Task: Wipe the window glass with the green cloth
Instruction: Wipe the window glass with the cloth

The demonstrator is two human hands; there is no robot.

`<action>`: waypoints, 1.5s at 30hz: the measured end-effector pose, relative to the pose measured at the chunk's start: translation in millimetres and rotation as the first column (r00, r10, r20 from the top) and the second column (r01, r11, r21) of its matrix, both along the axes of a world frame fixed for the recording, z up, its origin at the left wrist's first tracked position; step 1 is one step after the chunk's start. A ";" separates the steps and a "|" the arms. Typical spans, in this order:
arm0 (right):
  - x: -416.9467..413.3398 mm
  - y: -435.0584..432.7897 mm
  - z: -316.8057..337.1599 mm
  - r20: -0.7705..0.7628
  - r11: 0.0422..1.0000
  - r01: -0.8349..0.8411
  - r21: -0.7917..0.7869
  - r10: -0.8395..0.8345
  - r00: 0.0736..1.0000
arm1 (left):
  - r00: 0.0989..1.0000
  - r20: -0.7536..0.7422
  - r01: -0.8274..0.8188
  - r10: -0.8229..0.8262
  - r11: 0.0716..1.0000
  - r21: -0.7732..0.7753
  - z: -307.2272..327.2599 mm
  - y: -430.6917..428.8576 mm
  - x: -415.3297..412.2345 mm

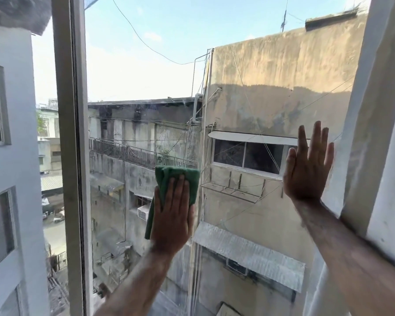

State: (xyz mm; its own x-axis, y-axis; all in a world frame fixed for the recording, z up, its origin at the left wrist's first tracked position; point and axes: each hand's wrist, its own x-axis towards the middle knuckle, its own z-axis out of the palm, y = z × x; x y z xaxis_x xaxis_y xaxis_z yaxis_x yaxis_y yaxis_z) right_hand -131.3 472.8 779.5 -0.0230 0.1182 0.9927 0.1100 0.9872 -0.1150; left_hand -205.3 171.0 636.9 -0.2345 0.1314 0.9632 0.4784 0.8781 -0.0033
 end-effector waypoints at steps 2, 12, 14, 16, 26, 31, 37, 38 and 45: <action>1.3 -2.4 -1.8 0.000 1.000 0.001 -0.008 -0.001 1.000 | 0.999 0.034 -0.014 0.015 0.999 -0.034 -15.3 -3.3 2.5; 6.9 -7.1 2.8 0.034 0.999 -0.039 -0.022 0.040 0.999 | 0.997 -0.080 0.010 0.001 0.990 0.143 192.2 38.1 -0.9; 6.9 -4.8 2.4 0.023 1.000 -0.022 -0.012 0.023 0.999 | 0.996 -0.083 -0.008 0.027 0.976 0.218 218.0 55.8 -1.4; 5.7 -1.5 3.8 0.019 1.000 -0.001 -0.007 0.001 1.000 | 0.993 -0.114 0.012 0.012 0.978 0.209 204.2 62.0 -2.6; 1.9 -0.1 -1.1 0.011 1.000 0.005 -0.005 -0.005 1.000 | 0.999 0.028 0.017 -0.015 0.997 -0.079 -3.6 43.9 12.6; 0.1 0.8 2.6 -0.010 1.000 0.006 0.007 -0.006 1.000 | 0.996 -0.083 0.026 -0.034 0.994 -0.102 77.3 52.3 6.9; -4.3 3.9 0.6 -0.051 1.000 0.017 0.023 -0.016 0.999 | 0.988 -0.147 0.058 -0.040 0.991 0.121 221.3 112.8 15.7; -4.5 4.1 0.4 -0.054 1.000 0.020 0.024 -0.019 0.998 | 0.989 -0.140 0.069 -0.046 0.984 0.164 227.8 121.6 18.7; -4.5 4.6 0.9 -0.051 0.999 0.023 0.032 -0.021 0.998 | 0.984 -0.147 0.105 -0.098 0.994 0.037 154.2 128.7 16.2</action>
